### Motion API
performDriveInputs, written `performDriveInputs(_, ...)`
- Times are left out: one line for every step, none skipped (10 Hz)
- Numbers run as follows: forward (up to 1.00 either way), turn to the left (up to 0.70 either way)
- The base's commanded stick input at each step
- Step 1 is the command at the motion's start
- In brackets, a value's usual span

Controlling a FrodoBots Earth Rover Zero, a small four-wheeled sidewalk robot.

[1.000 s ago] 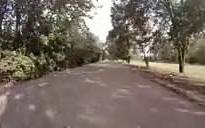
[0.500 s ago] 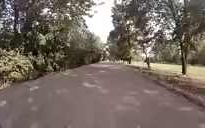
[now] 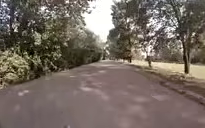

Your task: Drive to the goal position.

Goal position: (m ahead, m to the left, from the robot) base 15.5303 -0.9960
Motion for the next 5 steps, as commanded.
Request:
performDriveInputs(0.7,-0.28)
performDriveInputs(0.7,-0.35)
performDriveInputs(0.7,-0.32)
performDriveInputs(0.7,-0.05)
performDriveInputs(0.7,0.0)
